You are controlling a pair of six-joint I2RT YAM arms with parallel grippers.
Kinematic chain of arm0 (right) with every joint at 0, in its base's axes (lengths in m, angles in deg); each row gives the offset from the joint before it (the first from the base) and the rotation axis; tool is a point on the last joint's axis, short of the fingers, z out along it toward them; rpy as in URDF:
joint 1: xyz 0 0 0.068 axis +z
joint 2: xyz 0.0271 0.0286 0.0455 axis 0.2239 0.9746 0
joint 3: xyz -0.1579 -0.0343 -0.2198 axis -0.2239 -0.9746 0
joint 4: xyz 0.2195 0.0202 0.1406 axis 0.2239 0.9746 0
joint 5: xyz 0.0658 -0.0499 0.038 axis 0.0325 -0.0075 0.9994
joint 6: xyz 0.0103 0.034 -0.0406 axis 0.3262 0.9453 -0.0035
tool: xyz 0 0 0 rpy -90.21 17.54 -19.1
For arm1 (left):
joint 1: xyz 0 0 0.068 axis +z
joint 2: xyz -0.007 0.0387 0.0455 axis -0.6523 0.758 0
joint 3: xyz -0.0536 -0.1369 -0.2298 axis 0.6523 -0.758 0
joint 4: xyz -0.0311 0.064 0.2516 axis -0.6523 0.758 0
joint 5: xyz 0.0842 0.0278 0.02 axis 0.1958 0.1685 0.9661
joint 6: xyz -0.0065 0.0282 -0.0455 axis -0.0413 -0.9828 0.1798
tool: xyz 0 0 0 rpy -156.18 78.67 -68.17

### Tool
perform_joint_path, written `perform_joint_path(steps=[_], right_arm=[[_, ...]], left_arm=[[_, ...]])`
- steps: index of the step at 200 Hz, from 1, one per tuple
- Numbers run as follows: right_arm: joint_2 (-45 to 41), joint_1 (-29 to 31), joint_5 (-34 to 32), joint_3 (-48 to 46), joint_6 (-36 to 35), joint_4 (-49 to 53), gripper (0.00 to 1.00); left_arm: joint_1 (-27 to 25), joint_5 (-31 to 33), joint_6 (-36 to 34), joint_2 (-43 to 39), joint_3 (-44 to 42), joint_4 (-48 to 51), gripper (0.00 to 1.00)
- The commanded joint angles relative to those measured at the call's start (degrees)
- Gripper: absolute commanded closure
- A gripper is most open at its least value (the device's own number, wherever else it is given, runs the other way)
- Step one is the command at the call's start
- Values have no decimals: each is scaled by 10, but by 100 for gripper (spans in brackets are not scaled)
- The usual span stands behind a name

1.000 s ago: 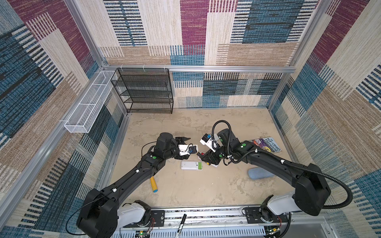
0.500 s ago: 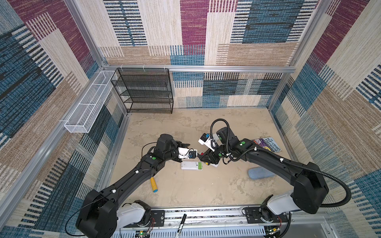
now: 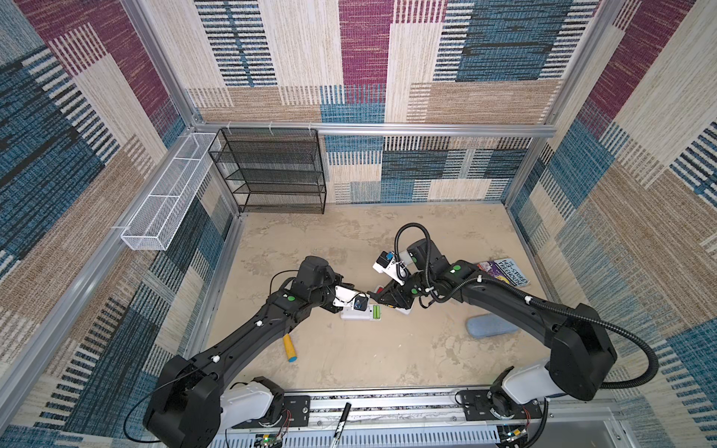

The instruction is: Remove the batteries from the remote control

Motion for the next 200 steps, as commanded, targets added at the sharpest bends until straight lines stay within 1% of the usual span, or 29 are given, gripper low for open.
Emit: perform_joint_path(steps=[1, 14, 33, 57, 66, 74, 86, 94, 105, 117, 164, 178, 200], right_arm=[[7, 1, 18, 5, 3, 2, 95], [11, 1, 16, 6, 0, 3, 94], [9, 1, 10, 7, -3, 1, 89], [-2, 0, -18, 3, -5, -14, 75], [-8, 1, -30, 1, -8, -21, 72], [-13, 0, -36, -1, -12, -25, 66], [-19, 0, -43, -2, -20, -33, 60], [-24, 0, -51, -3, -25, -37, 55], [-30, 0, -59, -6, -34, -42, 51], [-38, 1, -70, -7, -46, -47, 45], [-86, 1, -152, -24, -90, -78, 22], [-103, 0, -184, -29, -109, -83, 18], [-147, 1, -189, -68, -188, -117, 18]], left_arm=[[2, -3, 49, 5, 8, -71, 100], [1, -5, 51, 9, 13, -70, 100], [2, -3, 54, 15, 23, -57, 100], [2, -3, 57, 20, 32, -44, 100], [2, -5, 58, 22, 35, -37, 100], [2, -8, 59, 24, 40, -30, 100], [2, -15, 60, 31, 51, -15, 100], [2, -17, 62, 37, 58, -2, 100], [2, -23, 60, 45, 67, 13, 100], [3, -26, 59, 54, 75, 24, 100], [13, -42, 47, 82, 110, 99, 100], [19, -48, 45, 87, 117, 114, 100], [33, -69, 41, 94, 134, 145, 100]])
